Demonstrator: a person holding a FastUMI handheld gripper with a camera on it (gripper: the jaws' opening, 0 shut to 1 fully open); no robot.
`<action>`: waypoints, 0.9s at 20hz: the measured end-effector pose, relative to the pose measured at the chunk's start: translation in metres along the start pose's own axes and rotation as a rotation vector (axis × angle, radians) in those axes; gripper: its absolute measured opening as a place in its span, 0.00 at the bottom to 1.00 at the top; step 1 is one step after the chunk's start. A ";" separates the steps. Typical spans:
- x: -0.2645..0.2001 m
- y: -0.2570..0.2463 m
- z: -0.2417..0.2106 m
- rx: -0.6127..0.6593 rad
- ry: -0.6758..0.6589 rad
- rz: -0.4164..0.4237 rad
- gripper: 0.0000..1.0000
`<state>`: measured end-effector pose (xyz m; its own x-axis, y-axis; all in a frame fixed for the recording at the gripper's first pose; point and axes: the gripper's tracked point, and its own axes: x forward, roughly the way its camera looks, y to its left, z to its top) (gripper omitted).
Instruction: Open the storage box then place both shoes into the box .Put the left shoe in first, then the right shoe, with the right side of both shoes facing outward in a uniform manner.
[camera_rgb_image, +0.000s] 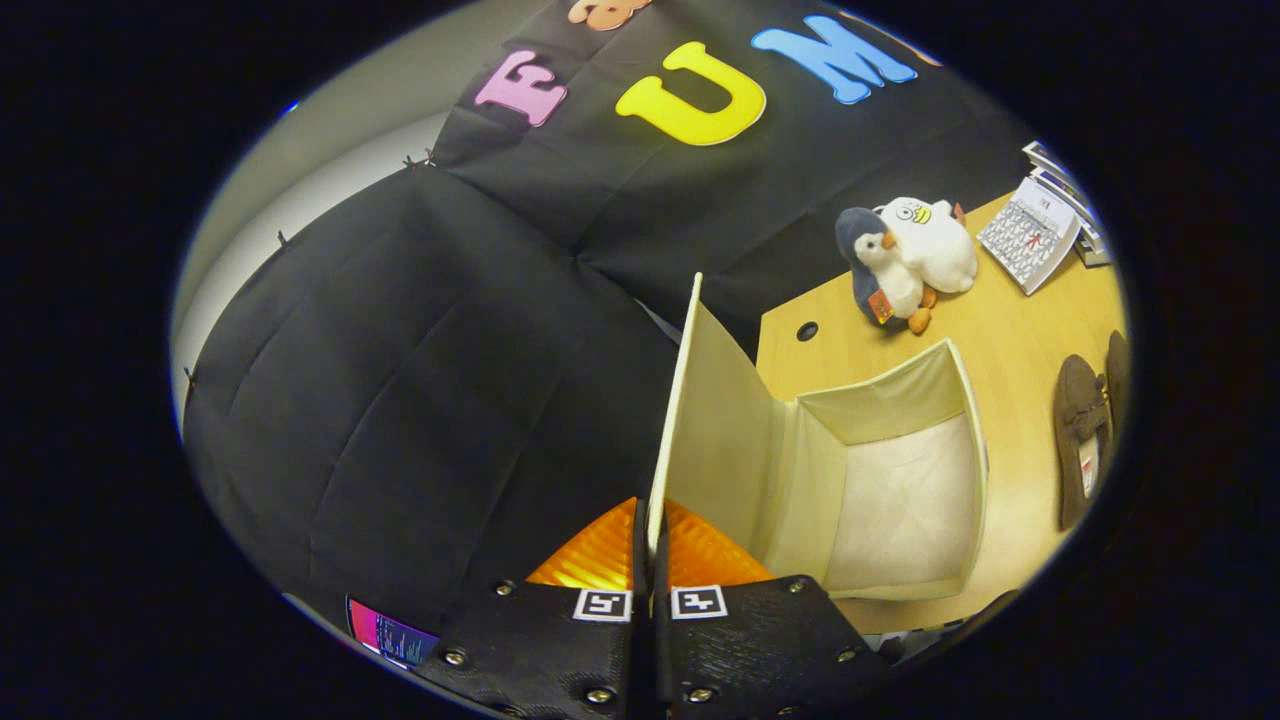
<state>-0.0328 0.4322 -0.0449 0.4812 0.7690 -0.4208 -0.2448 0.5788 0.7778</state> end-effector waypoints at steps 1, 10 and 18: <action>0.005 0.006 -0.002 0.001 0.004 0.006 0.00; 0.049 0.044 -0.025 -0.106 0.043 0.060 0.50; 0.011 0.011 0.009 -0.224 -0.072 0.013 0.97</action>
<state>-0.0229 0.4448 -0.0365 0.5335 0.7600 -0.3710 -0.4278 0.6210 0.6568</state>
